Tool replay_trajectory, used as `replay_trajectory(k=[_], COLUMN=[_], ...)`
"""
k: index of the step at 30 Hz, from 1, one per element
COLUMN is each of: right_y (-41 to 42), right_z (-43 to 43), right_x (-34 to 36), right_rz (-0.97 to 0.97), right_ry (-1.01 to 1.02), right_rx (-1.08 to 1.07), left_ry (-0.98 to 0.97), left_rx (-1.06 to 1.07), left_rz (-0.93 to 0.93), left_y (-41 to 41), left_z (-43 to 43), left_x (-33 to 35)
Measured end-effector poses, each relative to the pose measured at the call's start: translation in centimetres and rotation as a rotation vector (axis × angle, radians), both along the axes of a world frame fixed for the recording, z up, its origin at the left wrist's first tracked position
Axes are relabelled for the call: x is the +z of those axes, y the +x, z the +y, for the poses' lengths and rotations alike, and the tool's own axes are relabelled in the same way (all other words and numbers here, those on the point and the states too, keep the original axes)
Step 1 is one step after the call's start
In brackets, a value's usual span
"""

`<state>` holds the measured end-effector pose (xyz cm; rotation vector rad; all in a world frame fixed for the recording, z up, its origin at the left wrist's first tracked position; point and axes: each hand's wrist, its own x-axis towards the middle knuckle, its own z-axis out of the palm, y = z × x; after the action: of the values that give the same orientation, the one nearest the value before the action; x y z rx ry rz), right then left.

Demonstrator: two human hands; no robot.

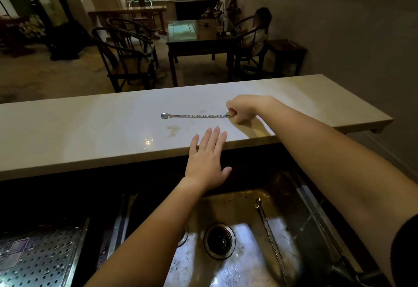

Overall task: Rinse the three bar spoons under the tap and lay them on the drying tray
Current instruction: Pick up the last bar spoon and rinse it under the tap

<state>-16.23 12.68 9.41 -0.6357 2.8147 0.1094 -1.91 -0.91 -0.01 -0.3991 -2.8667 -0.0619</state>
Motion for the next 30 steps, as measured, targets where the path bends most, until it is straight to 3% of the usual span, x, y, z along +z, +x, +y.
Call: replay_trajectory(k=[6, 12, 17, 19, 20, 22, 25, 27, 30], right_y=[1.7, 8.0, 15.1, 18.2, 19.7, 22.7, 26.8, 28.9, 30.7], right_z=[2.3, 4.4, 7.4, 8.7, 9.3, 10.3, 11.1, 11.6, 12.1], right_x=[0.0, 0.4, -0.6, -1.8, -2.5, -4.0, -6.7, -9.1, -13.3], right_rz=[-0.068, 0.127, 0.245, 0.294, 0.304, 0.331, 0.362, 0.352, 0.271], right_ry=[-0.280, -0.505, -0.704, -0.776, -0.810, -0.869, -0.992, -1.008, -0.935], right_rx=[-0.054, -0.119, -0.295, -0.379, -0.421, -0.498, -0.630, -0.719, -0.856], left_ry=[-0.014, -0.012, 0.085, 0.338, 0.573, 1.082, 1.562, 1.780, 1.826], left_rx=[0.000, -0.009, -0.035, -0.037, -0.031, -0.016, -0.006, -0.042, -0.074], left_rz=[0.007, 0.011, 0.003, -0.018, -0.068, -0.234, -0.482, -0.656, -0.799], left_y=[-0.2, -0.1, 0.2, 0.3, 0.4, 0.3, -0.4, -0.6, 0.5], left_z=[0.0, 0.1, 0.0, 0.6, 1.4, 3.7, 8.5, 11.8, 16.0], left_x=[-0.3, -0.5, 0.2, 1.2, 2.0, 3.6, 4.9, 4.7, 2.7])
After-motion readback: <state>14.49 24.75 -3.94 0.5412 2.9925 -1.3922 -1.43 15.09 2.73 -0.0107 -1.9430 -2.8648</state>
